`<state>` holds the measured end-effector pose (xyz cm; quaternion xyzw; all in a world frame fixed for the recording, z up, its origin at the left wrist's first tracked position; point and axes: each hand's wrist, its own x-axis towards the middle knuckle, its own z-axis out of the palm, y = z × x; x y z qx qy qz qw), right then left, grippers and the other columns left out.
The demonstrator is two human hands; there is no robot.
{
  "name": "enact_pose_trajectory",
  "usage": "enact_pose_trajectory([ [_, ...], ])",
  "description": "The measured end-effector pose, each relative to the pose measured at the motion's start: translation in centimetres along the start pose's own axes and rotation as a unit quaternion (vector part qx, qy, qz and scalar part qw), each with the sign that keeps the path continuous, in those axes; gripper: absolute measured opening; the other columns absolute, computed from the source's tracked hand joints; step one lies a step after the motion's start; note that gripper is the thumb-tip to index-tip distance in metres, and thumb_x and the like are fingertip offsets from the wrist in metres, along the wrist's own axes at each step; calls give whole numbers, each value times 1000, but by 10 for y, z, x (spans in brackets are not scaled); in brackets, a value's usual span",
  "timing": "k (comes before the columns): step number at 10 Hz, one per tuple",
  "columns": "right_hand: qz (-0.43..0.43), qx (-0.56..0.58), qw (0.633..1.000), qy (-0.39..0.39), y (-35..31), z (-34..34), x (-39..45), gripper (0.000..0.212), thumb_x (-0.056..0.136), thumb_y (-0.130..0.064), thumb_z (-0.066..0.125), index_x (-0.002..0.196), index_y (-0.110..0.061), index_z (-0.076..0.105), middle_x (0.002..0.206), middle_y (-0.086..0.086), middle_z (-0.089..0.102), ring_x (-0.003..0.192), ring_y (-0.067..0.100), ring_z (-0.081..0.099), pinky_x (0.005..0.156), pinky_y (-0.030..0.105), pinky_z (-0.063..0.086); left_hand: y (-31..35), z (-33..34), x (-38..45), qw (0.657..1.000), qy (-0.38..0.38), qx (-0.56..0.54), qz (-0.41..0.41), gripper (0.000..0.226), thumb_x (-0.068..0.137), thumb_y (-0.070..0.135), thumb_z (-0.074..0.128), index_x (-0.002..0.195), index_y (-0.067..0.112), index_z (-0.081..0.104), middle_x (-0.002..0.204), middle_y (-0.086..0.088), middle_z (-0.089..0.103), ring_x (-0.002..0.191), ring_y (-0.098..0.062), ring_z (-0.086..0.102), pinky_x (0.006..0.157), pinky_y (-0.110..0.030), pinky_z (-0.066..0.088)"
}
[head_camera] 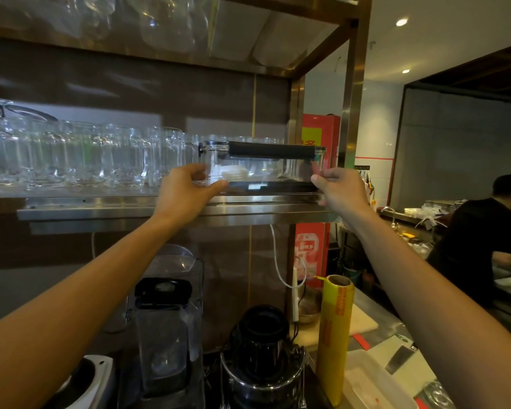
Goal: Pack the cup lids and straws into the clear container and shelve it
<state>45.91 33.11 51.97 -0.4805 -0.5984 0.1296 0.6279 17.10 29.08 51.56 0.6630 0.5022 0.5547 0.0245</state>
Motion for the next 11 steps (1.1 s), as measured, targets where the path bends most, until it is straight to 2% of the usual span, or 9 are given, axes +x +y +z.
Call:
enact_pose_trajectory([
  [2,0,-13,1000,19,5,8,4,28,100,-22,67,126,-10,69,90,-15,62,85,7,63,67,26,58,-7,4,5,1000,5,9,-5,71,89,46,75,145,8,56,140,-11,66,123,-25,65,102,-36,50],
  [3,-5,-32,999,25,7,10,6,29,100,-24,67,125,-10,69,95,-12,66,88,13,66,77,36,62,-7,5,5,1000,8,27,2,69,90,49,73,144,9,56,140,-10,66,123,-26,65,103,-43,53],
  [4,0,-40,999,34,8,12,9,33,99,-26,68,127,-11,68,109,-5,68,101,20,67,89,45,61,-5,6,6,999,7,39,4,68,91,50,71,144,9,57,140,-10,65,123,-27,65,103,-45,53],
  [5,0,-46,998,47,11,15,10,34,98,-28,70,127,-11,69,113,-2,68,108,20,66,94,49,59,-5,8,6,999,0,48,5,69,91,49,71,144,7,56,141,-11,65,124,-29,65,102,-46,54],
  [7,12,-51,998,41,12,13,4,41,98,-23,69,137,-12,63,133,6,67,118,22,64,98,47,58,-8,3,1,999,-39,16,-2,65,94,34,72,149,5,49,142,-15,63,122,-26,65,94,-30,49],
  [8,20,-32,999,14,9,13,1,43,98,-22,69,139,-13,60,134,5,66,120,23,63,99,47,57,-10,-1,0,998,-57,1,-4,67,95,34,72,150,6,47,143,-13,62,124,-24,63,95,-29,48],
  [9,18,-33,999,-12,4,13,-7,44,98,-21,69,140,-12,59,134,5,66,123,24,62,100,44,56,-7,-6,-5,997,-71,-9,-6,69,94,35,73,151,7,46,144,-12,61,124,-24,62,97,-29,49],
  [10,-5,-64,997,-48,-15,7,-22,44,97,-24,70,139,-13,60,130,4,67,112,17,60,90,33,50,9,-23,-13,997,-72,-7,24,71,92,36,74,152,11,45,147,-10,59,126,-25,62,100,-32,51],
  [11,-12,-96,993,-65,-26,2,-30,54,96,-30,71,145,-14,55,141,5,62,117,16,56,92,32,45,17,-35,-18,996,-69,-19,55,69,92,38,73,152,15,48,146,-6,59,125,-23,64,104,-40,54],
])
